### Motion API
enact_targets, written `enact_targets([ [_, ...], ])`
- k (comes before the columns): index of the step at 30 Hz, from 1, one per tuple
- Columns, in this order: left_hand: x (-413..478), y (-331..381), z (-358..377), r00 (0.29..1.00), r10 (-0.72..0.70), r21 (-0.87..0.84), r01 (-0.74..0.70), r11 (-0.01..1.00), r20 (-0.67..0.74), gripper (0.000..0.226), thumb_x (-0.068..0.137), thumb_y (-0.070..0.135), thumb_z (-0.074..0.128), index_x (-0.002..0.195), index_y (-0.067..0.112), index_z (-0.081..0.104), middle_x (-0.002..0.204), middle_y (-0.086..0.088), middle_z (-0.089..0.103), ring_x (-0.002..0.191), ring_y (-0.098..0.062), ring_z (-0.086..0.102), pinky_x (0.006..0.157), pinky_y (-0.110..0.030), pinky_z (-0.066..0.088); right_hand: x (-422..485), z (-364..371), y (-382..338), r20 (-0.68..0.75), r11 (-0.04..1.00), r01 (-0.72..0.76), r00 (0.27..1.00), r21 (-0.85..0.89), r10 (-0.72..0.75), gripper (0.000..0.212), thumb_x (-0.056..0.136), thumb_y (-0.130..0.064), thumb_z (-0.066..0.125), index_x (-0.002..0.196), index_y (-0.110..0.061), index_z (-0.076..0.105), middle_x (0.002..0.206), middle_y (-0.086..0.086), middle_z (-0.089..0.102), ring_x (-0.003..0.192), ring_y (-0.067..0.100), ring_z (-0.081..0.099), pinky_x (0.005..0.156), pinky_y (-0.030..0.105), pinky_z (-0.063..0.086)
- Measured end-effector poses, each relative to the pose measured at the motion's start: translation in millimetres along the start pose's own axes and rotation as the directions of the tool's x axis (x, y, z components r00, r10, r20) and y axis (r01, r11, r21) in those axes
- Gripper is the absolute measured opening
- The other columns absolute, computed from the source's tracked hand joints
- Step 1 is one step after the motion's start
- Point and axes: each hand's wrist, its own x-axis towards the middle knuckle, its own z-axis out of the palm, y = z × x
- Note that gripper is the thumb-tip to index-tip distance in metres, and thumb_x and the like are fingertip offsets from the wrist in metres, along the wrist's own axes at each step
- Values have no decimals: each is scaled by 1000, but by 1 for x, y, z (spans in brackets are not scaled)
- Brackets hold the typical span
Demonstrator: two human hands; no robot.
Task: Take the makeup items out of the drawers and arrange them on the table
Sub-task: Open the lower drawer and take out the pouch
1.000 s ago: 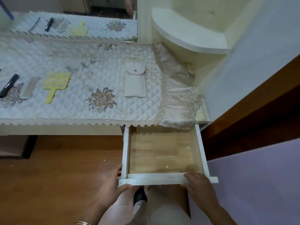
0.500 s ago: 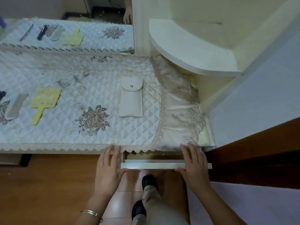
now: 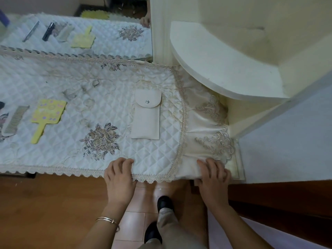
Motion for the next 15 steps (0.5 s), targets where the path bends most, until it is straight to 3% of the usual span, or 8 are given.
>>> enact_targets([
  [7, -7, -5, 4, 999, 34, 46, -36, 998, 34, 79, 46, 2, 83, 112, 16, 43, 117, -12, 40, 113, -35, 35, 97, -58, 35, -2, -3, -4, 46, 999, -29, 999, 32, 28, 74, 54, -28, 83, 118, -24, 47, 123, 3, 39, 114, 28, 36, 95, 48, 23],
  [10, -9, -11, 0, 997, 75, 42, -76, 996, 26, 73, 54, 4, 79, 116, 15, 43, 120, -14, 41, 116, -34, 36, 99, -55, 35, -2, -7, -4, 67, 999, -33, 997, 35, 31, 70, 56, -27, 81, 119, -22, 50, 123, 7, 49, 114, 29, 38, 95, 48, 25],
  [15, -21, -18, -13, 985, 165, 21, -166, 986, 41, 49, 79, 24, 40, 126, 16, 43, 132, -12, 46, 128, -27, 29, 106, -48, 29, -4, -14, -2, 149, 995, -76, 987, 57, 67, 54, 70, -33, 49, 123, -24, 45, 125, 8, 52, 118, 29, 38, 97, 49, 26],
])
